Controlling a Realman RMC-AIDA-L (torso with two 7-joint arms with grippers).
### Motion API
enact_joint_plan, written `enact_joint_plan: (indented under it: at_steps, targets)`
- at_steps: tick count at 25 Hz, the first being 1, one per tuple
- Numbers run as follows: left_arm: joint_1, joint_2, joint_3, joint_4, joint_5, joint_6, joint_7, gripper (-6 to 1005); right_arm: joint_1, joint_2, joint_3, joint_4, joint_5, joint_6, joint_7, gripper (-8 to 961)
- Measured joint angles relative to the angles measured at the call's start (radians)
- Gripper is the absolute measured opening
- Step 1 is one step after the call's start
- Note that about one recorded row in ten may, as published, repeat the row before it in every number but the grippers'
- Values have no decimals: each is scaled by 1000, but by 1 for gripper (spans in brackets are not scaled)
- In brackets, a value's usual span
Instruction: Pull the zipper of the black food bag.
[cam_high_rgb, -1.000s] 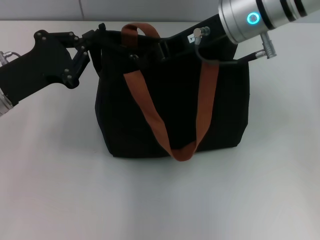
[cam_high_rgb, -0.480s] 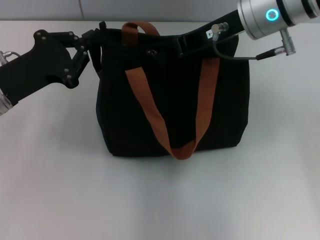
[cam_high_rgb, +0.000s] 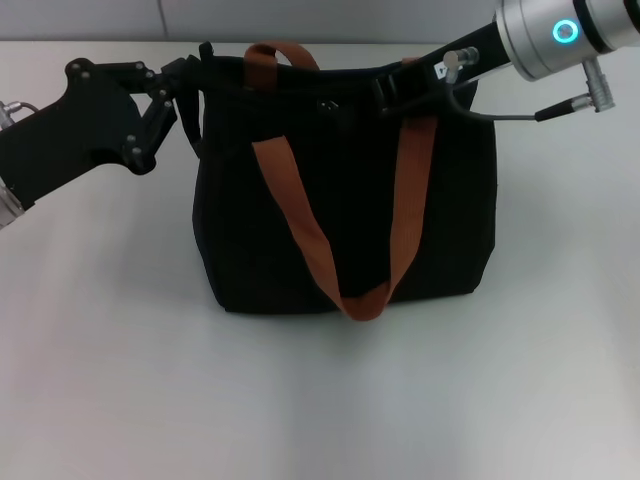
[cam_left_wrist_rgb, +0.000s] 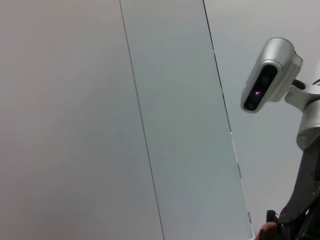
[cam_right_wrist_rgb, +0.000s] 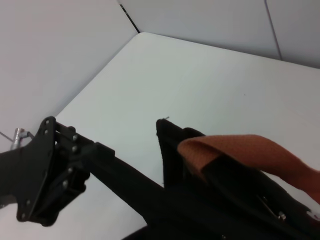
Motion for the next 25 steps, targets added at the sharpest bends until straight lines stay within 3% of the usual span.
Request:
enact_joint_plan:
  at_steps: [19,25]
  targets:
    - [4,4,-12,-2,0,3,0,50,-120,-1,142,-181,-109,-82,14,-1]
    - [0,0,-13,-1,-2,0,0,51,-174,-1,192,-216,23,-89,-56,9]
